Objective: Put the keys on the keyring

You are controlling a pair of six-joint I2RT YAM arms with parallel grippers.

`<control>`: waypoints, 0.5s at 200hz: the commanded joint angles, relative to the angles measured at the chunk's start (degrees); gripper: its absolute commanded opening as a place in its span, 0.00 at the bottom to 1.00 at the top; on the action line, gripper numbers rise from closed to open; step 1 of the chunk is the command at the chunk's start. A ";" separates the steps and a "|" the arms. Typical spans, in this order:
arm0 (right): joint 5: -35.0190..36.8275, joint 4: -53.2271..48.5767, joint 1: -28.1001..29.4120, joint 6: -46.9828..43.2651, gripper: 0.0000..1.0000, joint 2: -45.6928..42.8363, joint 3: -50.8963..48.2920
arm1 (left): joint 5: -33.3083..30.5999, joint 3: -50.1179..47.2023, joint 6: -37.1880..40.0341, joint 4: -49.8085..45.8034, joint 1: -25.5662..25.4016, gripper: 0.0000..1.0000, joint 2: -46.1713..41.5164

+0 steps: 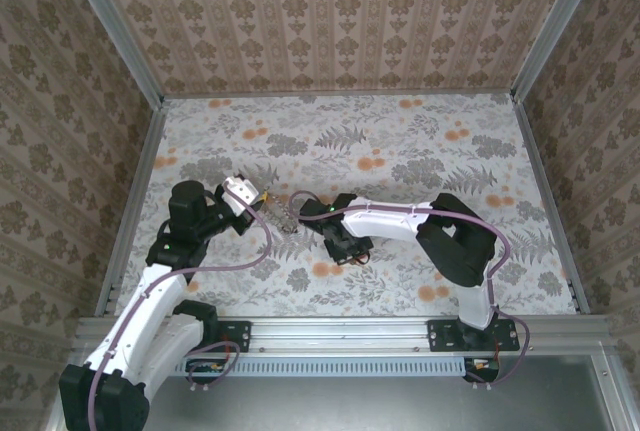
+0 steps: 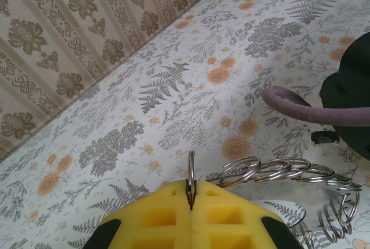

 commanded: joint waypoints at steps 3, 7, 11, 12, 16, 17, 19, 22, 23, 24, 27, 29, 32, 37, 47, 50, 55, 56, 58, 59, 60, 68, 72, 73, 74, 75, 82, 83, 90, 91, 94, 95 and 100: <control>-1.02 0.02 -0.14 -0.43 0.16 -1.36 -0.50 | 0.59 -0.04 -1.08 2.32 0.32 0.00 -0.83; -1.01 -0.02 -0.12 -0.43 0.16 -1.44 -0.50 | 0.60 -0.03 -1.08 2.32 0.32 0.00 -0.84; -1.01 0.06 -0.16 -0.43 0.15 -1.43 -0.58 | 0.61 -0.03 -1.13 2.32 0.32 0.00 -0.85; -1.01 0.04 -0.17 -0.43 0.15 -1.44 -0.58 | 0.61 -0.03 -1.15 2.32 0.32 0.00 -0.81; -1.01 0.11 -0.14 -0.49 0.14 -1.55 -0.58 | 0.58 -0.02 -1.11 2.33 0.32 0.00 -0.80; -1.01 0.11 -0.12 -0.51 0.14 -1.54 -0.58 | 0.55 -0.02 -1.10 2.33 0.32 0.00 -0.83; -1.01 0.09 -0.15 -0.52 0.14 -1.58 -0.58 | 0.57 -0.02 -1.02 2.32 0.32 0.00 -0.85; -1.02 0.10 -0.18 -0.51 0.14 -1.65 -0.58 | 0.48 -0.05 -1.08 2.32 0.32 0.00 -0.86; -1.02 0.11 -0.18 -0.52 0.14 -1.63 -0.58 | 0.45 -0.04 -1.08 2.32 0.32 0.00 -0.86; -1.02 0.11 -0.18 -0.48 0.14 -1.67 -0.58 | 0.49 -0.07 -1.08 2.32 0.32 0.00 -0.81; -0.97 0.07 -0.19 -0.44 0.14 -1.70 -0.58 | 0.58 -0.07 -1.08 2.30 0.32 0.00 -0.87; -0.94 0.08 -0.19 -0.39 0.14 -1.80 -0.65 | 0.51 -0.10 -1.08 2.32 0.32 0.00 -0.82; -0.93 0.15 -0.12 -0.39 0.14 -1.84 -0.67 | 0.56 -0.06 -1.08 2.28 0.33 0.00 -0.77; -0.84 0.07 -0.16 -0.43 0.15 -1.96 -0.67 | 0.48 -0.07 -1.08 2.32 0.32 0.00 -0.77; -0.68 0.15 -0.11 -0.26 0.15 -2.26 -0.85 | 0.52 -0.03 -1.08 2.31 0.33 0.00 -0.77; -0.66 0.19 -0.08 -0.26 0.15 -2.31 -0.92 | 0.51 -0.06 -1.08 2.32 0.32 0.00 -0.77; -0.60 0.25 -0.12 -0.12 0.16 -2.40 -1.00 | 0.51 -0.09 -1.08 2.38 0.34 0.00 -0.77; -0.59 0.27 -0.11 -0.10 0.16 -2.41 -1.01 | 0.51 -0.10 -1.08 2.40 0.33 0.00 -0.77; -0.58 0.29 -0.10 -0.15 0.16 -2.50 -1.02 | 0.52 -0.04 -1.06 2.41 0.32 0.00 -0.77; -0.58 0.29 -0.14 -0.16 0.16 -2.54 -1.02 | 0.52 -0.03 -1.07 2.41 0.32 0.00 -0.77; -0.57 0.29 -0.12 -0.12 0.16 -2.57 -1.02 | 0.47 -0.03 -1.12 2.41 0.32 0.00 -0.77; -0.57 0.36 -0.10 -0.11 0.18 -2.66 -1.08 | 0.52 -0.07 -1.15 2.36 0.33 0.00 -0.64; -0.50 0.38 -0.10 -0.11 0.19 -2.85 -1.23 | 0.52 -0.05 -1.17 2.41 0.33 0.00 -0.68; -0.49 0.38 -0.10 -0.10 0.19 -2.85 -1.26 | 0.56 -0.08 -1.17 2.36 0.32 0.00 -0.68; -0.49 0.42 -0.05 -0.09 0.19 -2.94 -1.27 | 0.58 -0.05 -1.17 2.39 0.32 0.00 -0.68; -0.49 0.44 -0.08 -0.09 0.19 -2.98 -1.28 | 0.55 -0.08 -1.17 2.40 0.32 0.00 -0.68; -0.40 0.54 -0.10 -0.02 0.20 -3.19 -1.42 | 0.46 -0.05 -1.22 2.41 0.36 0.00 -0.59; -0.40 0.55 -0.10 -0.05 0.20 -3.24 -1.44 | 0.44 -0.04 -1.24 2.37 0.39 0.00 -0.59; -0.40 0.61 -0.10 0.05 0.21 -3.49 -1.63 | 0.51 -0.04 -1.17 2.39 0.33 0.00 -0.58; -0.35 0.63 -0.10 0.07 0.21 -3.52 -1.68 | 0.51 -0.03 -1.17 2.40 0.33 0.00 -0.58; -0.32 0.66 -0.03 0.10 0.21 -3.65 -1.79 | 0.50 -0.02 -1.17 2.41 0.32 0.00 -0.59; -0.36 0.70 -0.02 0.10 0.21 -3.69 -1.80 | 0.51 -0.02 -1.17 2.37 0.32 0.00 -0.59; -0.31 0.80 -0.03 0.22 0.21 -3.81 -1.96 | 0.51 -0.08 -1.18 2.41 0.33 0.00 -0.60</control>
